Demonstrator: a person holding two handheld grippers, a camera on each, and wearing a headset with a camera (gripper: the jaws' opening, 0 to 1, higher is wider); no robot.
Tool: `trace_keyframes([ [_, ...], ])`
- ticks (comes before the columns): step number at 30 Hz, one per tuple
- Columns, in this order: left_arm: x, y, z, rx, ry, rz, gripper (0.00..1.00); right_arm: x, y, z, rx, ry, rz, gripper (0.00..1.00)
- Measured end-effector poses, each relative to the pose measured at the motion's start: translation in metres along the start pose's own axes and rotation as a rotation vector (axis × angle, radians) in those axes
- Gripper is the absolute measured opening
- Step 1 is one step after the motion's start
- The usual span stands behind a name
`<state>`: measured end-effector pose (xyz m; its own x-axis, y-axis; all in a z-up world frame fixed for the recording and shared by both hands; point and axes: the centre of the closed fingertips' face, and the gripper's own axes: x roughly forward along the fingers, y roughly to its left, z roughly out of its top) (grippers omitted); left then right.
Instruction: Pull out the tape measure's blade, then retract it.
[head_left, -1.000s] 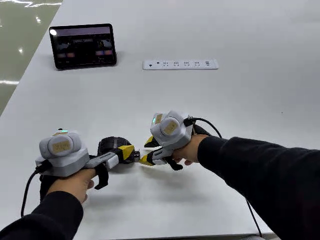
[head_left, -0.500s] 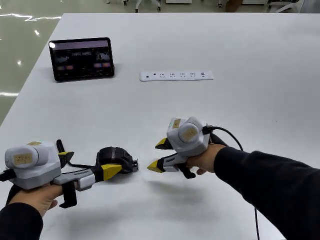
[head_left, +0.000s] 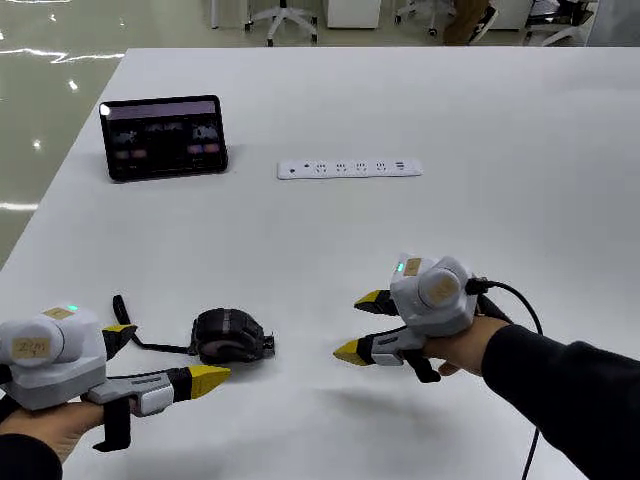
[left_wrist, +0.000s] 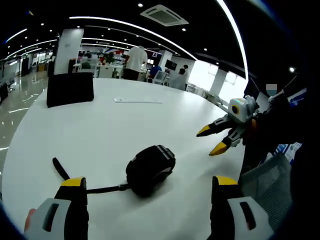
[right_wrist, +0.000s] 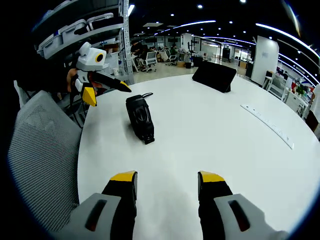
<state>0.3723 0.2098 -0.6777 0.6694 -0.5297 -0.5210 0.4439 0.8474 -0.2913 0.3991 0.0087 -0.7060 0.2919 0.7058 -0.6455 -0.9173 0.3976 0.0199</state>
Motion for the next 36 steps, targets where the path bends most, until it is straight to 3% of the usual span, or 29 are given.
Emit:
trace_keyframes([
  [4, -0.003, 0.002, -0.002, 0.020, 0.001, 0.007, 1.00, -0.009, 0.001, -0.016, 0.024, 0.013, -0.004, 0.49],
  [6, -0.006, 0.008, -0.003, 0.058, 0.002, 0.039, 1.00, -0.016, 0.001, -0.022, 0.025, 0.017, -0.009, 0.52],
  [8, -0.008, 0.007, -0.005, 0.036, 0.004, 0.014, 1.00, -0.024, 0.002, -0.025, 0.022, 0.016, -0.017, 0.55],
  [13, -0.018, 0.013, -0.004, 0.035, -0.011, 0.007, 1.00, -0.050, -0.003, -0.024, 0.043, -0.027, -0.058, 0.61],
  [25, -0.040, 0.017, 0.001, 0.096, -0.003, 0.003, 1.00, -0.112, -0.025, -0.048, 0.100, -0.043, -0.162, 0.71],
  [34, -0.054, 0.019, 0.005, 0.135, 0.000, 0.001, 1.00, -0.144, -0.027, -0.081, 0.104, 0.010, -0.200, 0.79],
  [36, -0.056, 0.020, -0.001, 0.153, 0.026, -0.004, 1.00, -0.149, -0.028, -0.088, 0.101, 0.019, -0.198, 0.81],
])
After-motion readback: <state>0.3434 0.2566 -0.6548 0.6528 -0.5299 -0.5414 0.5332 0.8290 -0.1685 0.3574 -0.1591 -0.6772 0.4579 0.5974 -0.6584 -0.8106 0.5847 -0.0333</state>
